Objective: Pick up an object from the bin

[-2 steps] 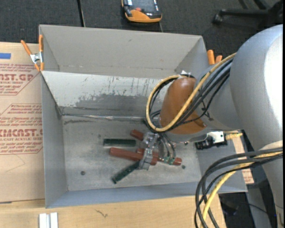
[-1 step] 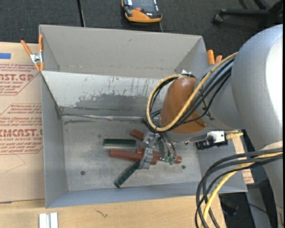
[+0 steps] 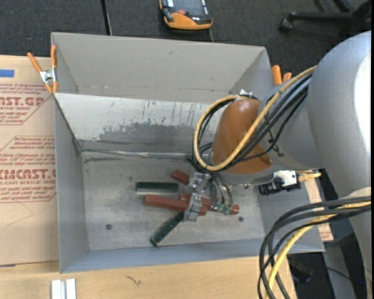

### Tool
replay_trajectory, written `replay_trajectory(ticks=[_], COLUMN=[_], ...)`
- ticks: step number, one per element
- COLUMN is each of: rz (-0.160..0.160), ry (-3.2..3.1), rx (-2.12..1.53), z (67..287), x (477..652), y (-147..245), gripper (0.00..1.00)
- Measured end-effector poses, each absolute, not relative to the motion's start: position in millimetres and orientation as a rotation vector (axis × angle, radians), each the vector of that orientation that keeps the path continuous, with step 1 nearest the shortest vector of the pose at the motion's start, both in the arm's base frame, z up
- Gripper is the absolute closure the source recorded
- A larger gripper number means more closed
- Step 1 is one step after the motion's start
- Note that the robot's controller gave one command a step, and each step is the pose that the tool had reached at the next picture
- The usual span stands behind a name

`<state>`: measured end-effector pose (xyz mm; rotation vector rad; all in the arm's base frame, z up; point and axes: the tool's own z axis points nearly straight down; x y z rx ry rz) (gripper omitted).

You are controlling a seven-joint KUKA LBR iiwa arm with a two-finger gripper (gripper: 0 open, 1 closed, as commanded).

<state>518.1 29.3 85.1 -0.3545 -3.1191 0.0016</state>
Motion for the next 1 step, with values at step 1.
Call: replay_trajectory(ticks=[1], rz=[0.001], ry=[-3.116], rx=[-0.354], z=[104.4], x=[517.3], y=[29.5], gripper=[1.0])
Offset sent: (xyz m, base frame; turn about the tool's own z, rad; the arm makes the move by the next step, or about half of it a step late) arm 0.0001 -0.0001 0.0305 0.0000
